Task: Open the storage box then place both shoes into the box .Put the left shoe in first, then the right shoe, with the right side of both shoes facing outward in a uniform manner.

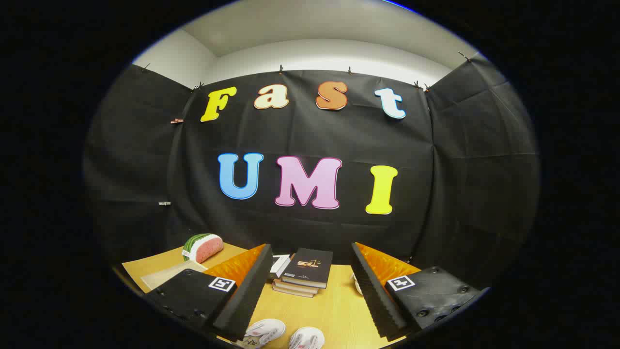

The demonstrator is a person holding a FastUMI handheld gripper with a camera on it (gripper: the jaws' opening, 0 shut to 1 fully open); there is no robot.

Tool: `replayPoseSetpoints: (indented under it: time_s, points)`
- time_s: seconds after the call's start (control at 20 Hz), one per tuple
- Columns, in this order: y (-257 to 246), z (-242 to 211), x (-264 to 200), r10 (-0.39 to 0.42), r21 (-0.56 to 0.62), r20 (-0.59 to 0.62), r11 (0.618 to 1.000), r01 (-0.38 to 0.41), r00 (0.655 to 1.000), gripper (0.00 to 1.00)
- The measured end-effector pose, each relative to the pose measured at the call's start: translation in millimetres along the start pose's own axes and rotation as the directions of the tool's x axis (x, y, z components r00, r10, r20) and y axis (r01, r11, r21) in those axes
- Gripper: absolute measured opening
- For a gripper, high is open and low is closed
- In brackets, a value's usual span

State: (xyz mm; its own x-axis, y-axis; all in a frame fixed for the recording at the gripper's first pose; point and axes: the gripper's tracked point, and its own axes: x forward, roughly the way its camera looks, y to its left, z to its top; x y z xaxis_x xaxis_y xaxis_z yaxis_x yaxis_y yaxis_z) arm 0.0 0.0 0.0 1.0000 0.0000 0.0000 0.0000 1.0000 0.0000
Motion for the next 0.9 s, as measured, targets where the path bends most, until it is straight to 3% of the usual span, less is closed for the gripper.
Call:
replayPoseSetpoints:
  time_s: [0.6, 0.9]
  points:
    - [41.2, 2.3, -0.7, 0.111, -0.068, 0.026, 0.992, -0.109, 0.994, 0.98]
    - [59.1, -10.5, 9.3, 0.161, -0.049, -0.008, 0.986, -0.162, 0.987, 0.97]
